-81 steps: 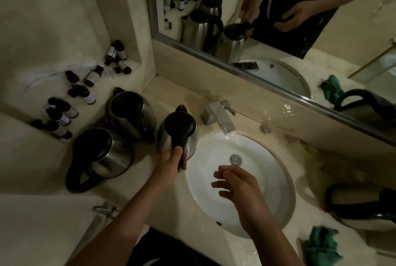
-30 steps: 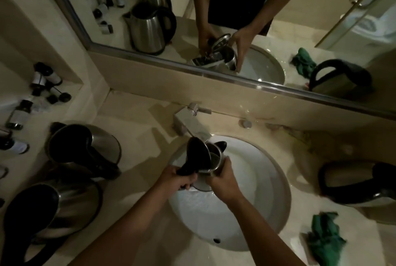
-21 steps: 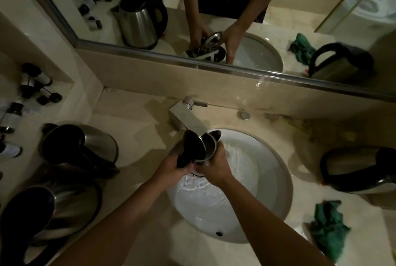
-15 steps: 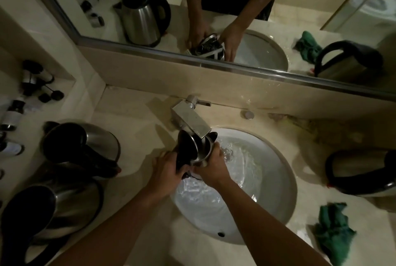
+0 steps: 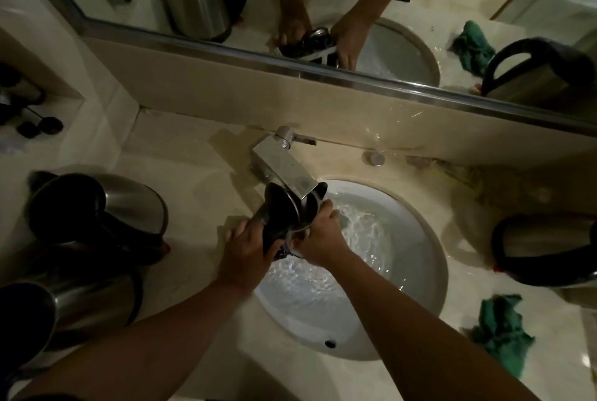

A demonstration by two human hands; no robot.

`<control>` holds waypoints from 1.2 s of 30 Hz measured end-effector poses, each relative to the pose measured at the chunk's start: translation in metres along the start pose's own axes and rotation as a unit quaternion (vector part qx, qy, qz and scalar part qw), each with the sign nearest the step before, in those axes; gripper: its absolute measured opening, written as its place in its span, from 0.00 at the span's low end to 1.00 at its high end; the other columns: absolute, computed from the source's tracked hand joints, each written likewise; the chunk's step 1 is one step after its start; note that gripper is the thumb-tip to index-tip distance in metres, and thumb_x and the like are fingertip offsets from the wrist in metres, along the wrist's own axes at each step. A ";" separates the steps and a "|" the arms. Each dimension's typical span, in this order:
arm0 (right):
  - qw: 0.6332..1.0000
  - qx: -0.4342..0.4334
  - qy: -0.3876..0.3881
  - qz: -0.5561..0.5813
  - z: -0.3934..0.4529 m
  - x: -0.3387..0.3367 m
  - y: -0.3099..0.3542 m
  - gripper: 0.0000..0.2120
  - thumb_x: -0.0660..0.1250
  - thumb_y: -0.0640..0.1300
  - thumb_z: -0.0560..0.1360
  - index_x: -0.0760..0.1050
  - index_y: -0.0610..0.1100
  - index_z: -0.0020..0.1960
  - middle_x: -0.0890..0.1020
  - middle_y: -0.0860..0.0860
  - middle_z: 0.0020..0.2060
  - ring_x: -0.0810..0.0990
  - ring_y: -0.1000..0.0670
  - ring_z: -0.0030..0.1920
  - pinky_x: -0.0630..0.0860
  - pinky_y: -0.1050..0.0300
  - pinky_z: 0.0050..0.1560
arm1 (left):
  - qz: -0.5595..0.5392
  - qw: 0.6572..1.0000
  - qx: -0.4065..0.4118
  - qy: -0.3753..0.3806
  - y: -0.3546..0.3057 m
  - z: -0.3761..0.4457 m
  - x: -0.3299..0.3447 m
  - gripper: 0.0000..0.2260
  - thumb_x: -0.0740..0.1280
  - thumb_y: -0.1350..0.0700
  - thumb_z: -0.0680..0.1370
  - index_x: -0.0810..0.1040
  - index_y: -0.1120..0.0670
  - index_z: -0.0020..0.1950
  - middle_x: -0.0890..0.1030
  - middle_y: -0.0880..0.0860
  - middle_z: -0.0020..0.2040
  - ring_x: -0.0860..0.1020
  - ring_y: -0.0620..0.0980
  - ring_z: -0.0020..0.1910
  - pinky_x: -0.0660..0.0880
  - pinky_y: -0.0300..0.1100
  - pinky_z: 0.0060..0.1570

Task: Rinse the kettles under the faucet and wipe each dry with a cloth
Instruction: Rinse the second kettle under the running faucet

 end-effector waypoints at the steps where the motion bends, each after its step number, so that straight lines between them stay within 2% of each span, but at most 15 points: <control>1: 1.000 0.004 0.000 0.003 0.001 0.001 -0.001 0.57 0.78 0.54 0.58 0.50 0.46 0.78 0.61 0.38 0.73 0.62 0.35 0.76 0.71 0.36 0.72 | 0.002 1.000 0.000 0.005 0.000 0.000 0.001 0.25 0.61 0.39 0.79 0.79 0.60 0.58 0.82 0.58 0.50 0.77 0.59 0.50 0.67 0.51 0.48; 4: 1.000 0.012 -0.008 0.011 0.001 0.001 -0.004 0.55 0.77 0.56 0.55 0.52 0.49 0.75 0.61 0.40 0.72 0.65 0.35 0.74 0.74 0.37 0.70 | 0.008 1.000 0.005 -0.006 -0.001 0.000 -0.001 0.25 0.61 0.39 0.79 0.79 0.60 0.58 0.83 0.57 0.50 0.76 0.58 0.50 0.67 0.51 0.48; 8: 1.000 0.007 -0.001 0.021 0.000 0.002 -0.009 0.54 0.80 0.52 0.58 0.52 0.51 0.75 0.58 0.42 0.73 0.64 0.36 0.75 0.75 0.38 0.69 | 0.005 1.000 0.005 -0.013 -0.003 0.001 -0.004 0.26 0.60 0.38 0.79 0.80 0.59 0.58 0.83 0.57 0.48 0.78 0.58 0.48 0.67 0.51 0.46; 21: 1.000 0.003 0.001 0.016 -0.002 0.000 -0.007 0.54 0.82 0.53 0.60 0.51 0.55 0.73 0.57 0.43 0.73 0.67 0.36 0.73 0.77 0.40 0.67 | 0.001 1.000 0.005 -0.016 -0.008 0.002 -0.011 0.25 0.61 0.39 0.78 0.81 0.60 0.56 0.84 0.58 0.48 0.79 0.59 0.48 0.68 0.50 0.46; 27: 1.000 0.009 0.003 0.020 -0.006 0.000 -0.008 0.56 0.83 0.48 0.64 0.49 0.49 0.78 0.55 0.41 0.77 0.67 0.35 0.74 0.77 0.41 0.68 | -0.003 0.999 0.021 -0.037 -0.008 0.001 -0.014 0.22 0.62 0.40 0.78 0.79 0.59 0.52 0.83 0.59 0.46 0.79 0.59 0.47 0.66 0.49 0.45; 31: 1.000 0.012 -0.005 0.016 -0.006 0.001 -0.010 0.55 0.83 0.50 0.63 0.50 0.51 0.77 0.56 0.43 0.77 0.68 0.36 0.73 0.79 0.41 0.66 | 0.014 0.999 0.022 -0.044 -0.007 0.001 -0.009 0.23 0.62 0.39 0.78 0.80 0.59 0.53 0.83 0.59 0.47 0.79 0.59 0.48 0.67 0.51 0.46; 36: 1.000 0.003 -0.008 0.023 -0.005 -0.001 -0.011 0.52 0.82 0.47 0.66 0.52 0.49 0.78 0.56 0.43 0.77 0.66 0.38 0.75 0.76 0.43 0.70 | -0.004 0.998 0.023 -0.063 -0.007 0.001 -0.014 0.21 0.62 0.40 0.78 0.78 0.58 0.49 0.82 0.58 0.45 0.77 0.58 0.46 0.65 0.50 0.45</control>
Point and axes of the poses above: each hand's wrist, its own z-axis towards the middle knuckle, its own x-axis out of the palm, y = z × x, the point moved 8 cm from there along z, towards the middle knuckle
